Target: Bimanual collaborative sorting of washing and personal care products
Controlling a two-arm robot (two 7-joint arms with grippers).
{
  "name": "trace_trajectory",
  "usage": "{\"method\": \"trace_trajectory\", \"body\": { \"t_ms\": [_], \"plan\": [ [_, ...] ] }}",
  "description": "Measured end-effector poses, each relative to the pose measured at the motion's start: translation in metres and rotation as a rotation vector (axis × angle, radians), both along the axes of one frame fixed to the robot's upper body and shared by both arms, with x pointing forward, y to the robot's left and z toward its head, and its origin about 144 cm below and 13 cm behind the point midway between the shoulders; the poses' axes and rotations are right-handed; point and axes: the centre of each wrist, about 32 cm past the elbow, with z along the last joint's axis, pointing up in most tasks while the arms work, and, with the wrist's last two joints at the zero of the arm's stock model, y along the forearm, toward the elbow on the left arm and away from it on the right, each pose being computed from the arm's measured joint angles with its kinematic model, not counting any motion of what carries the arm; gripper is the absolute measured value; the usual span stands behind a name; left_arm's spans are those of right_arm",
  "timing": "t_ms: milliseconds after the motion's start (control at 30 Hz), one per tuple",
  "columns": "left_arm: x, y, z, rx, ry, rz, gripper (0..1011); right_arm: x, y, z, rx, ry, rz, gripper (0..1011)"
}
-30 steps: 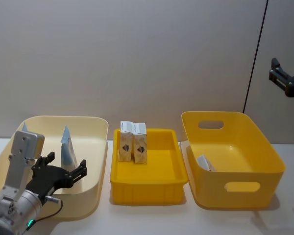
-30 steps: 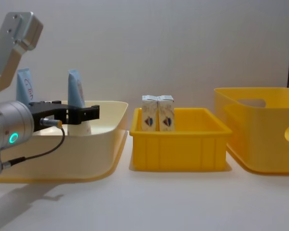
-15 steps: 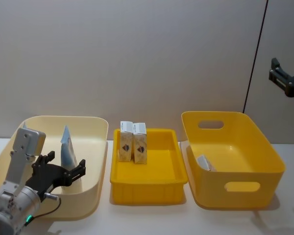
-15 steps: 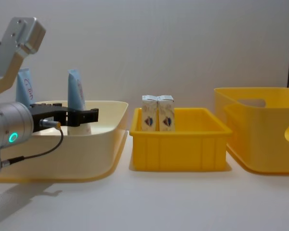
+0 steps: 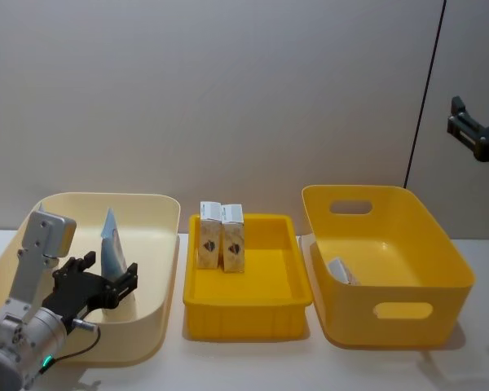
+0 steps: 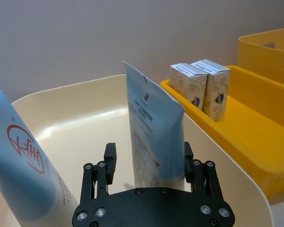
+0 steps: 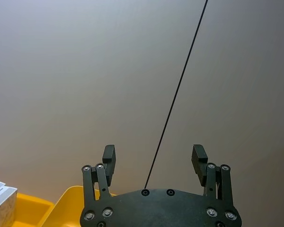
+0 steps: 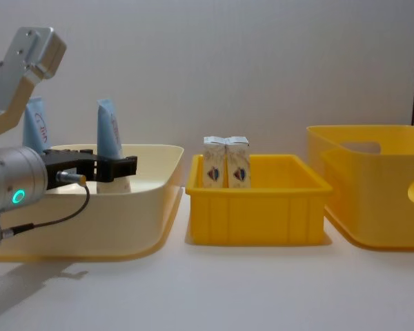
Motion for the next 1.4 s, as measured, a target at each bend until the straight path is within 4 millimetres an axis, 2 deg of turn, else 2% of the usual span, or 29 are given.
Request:
{"method": "trace_trajectory", "body": {
  "t_ms": [100, 200, 300, 333, 400, 500, 867, 1400],
  "plan": [
    [0.0004, 0.0002, 0.0000, 0.001, 0.000, -0.001, 738, 0.0000, 0.0000, 0.0000, 0.000, 0.000, 0.000, 1001],
    [0.0008, 0.0004, 0.0000, 0.001, 0.001, -0.001, 680, 0.0000, 0.0000, 0.0000, 0.000, 0.000, 0.000, 1001],
    [0.0012, 0.0006, 0.0002, 0.002, 0.000, -0.001, 563, 0.0000, 0.0000, 0.0000, 0.000, 0.000, 0.000, 1001],
    [0.0012, 0.0006, 0.0002, 0.002, 0.000, -0.001, 563, 0.0000, 0.0000, 0.0000, 0.000, 0.000, 0.000, 1001],
    [0.0013, 0.0007, 0.0002, 0.002, 0.000, -0.002, 461, 0.0000, 0.0000, 0.0000, 0.000, 0.000, 0.000, 1001],
    [0.0015, 0.0008, 0.0002, 0.002, 0.000, -0.002, 386, 0.0000, 0.0000, 0.0000, 0.000, 0.000, 0.000, 1001],
    [0.0019, 0.0010, 0.0003, 0.003, 0.001, -0.002, 306, 0.0000, 0.0000, 0.0000, 0.000, 0.000, 0.000, 1001],
    [0.0021, 0.0011, 0.0002, 0.003, 0.001, -0.002, 305, 0.0000, 0.0000, 0.0000, 0.000, 0.000, 0.000, 1001]
  ]
}}
